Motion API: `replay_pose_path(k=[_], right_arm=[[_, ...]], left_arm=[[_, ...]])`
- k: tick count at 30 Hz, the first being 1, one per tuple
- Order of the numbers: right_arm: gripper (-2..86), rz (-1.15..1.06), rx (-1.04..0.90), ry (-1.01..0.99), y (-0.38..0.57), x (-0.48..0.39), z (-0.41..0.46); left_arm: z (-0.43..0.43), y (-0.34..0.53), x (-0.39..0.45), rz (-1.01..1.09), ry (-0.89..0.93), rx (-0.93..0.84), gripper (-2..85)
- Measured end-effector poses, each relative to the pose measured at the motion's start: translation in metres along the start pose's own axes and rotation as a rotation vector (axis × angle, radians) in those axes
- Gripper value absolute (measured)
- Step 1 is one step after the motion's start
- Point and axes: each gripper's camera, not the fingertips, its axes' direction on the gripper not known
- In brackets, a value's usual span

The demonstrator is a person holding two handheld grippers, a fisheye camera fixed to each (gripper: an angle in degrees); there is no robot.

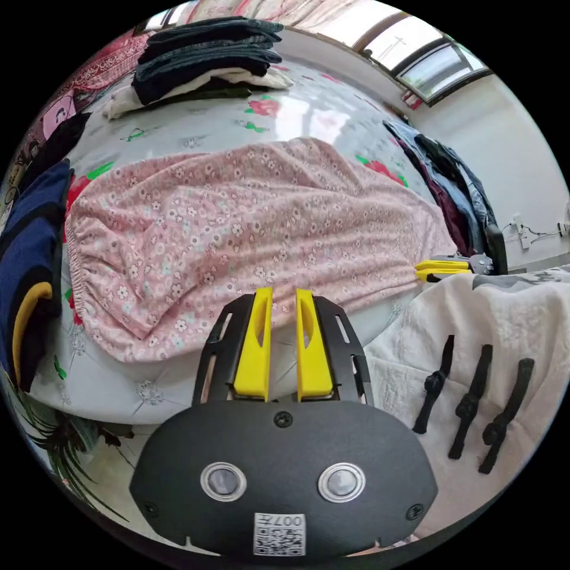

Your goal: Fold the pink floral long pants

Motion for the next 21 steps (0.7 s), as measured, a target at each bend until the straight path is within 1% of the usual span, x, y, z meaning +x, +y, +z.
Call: replay_pose_path(k=[2, 3, 5, 6, 8, 9, 11, 13, 14, 15, 16, 17, 19, 21], right_arm=[[6.8, 0.106, 0.051, -0.113, 0.024, 0.023, -0.018], [6.8, 0.139, 0.070, -0.124, 0.031, 0.031, -0.024], [6.9, 0.298, 0.202, -0.086, 0.068, 0.072, -0.056], [7.0, 0.354, 0.244, -0.065, 0.080, 0.085, -0.066], [7.4, 0.664, 0.425, 0.019, 0.139, 0.144, -0.102], [7.5, 0.745, 0.471, 0.031, 0.157, 0.158, -0.109], [8.0, 1.048, 0.645, 0.077, 0.226, 0.202, -0.130], [8.3, 1.215, 0.763, 0.047, 0.267, 0.223, -0.130], [8.4, 1.285, 0.823, -0.029, 0.285, 0.235, -0.125], [8.4, 1.305, 0.851, -0.072, 0.291, 0.239, -0.122], [8.2, 1.316, 0.943, -0.100, 0.299, 0.240, -0.121], [7.6, 1.319, 0.985, -0.121, 0.300, 0.242, -0.121], [6.3, 1.317, 0.988, -0.114, 0.291, 0.245, -0.123], [3.8, 1.317, 0.933, -0.118, 0.278, 0.253, -0.126]], left_arm=[[-0.001, -0.002, 0.001, 0.003, -0.016, -0.040, 4.8], [-0.006, -0.004, -0.003, -0.022, -0.008, -0.036, 4.9], [-0.017, -0.006, -0.013, -0.099, 0.006, -0.005, 5.2], [-0.024, -0.007, -0.023, -0.176, 0.027, 0.019, 5.2], [-0.035, -0.005, -0.039, -0.299, 0.091, 0.079, 5.4], [-0.039, -0.003, -0.050, -0.385, 0.138, 0.112, 5.7], [-0.043, 0.000, -0.064, -0.507, 0.184, 0.148, 6.3], [-0.048, 0.006, -0.076, -0.655, 0.198, 0.193, 6.6], [-0.048, 0.008, -0.079, -0.688, 0.202, 0.202, 6.6], [-0.049, 0.010, -0.083, -0.742, 0.210, 0.212, 7.0], [-0.050, 0.011, -0.085, -0.768, 0.210, 0.215, 7.1], [-0.052, 0.013, -0.089, -0.816, 0.207, 0.226, 7.6], [-0.057, 0.019, -0.099, -0.913, 0.225, 0.268, 8.2], [-0.059, 0.025, -0.109, -0.991, 0.252, 0.308, 8.5]])
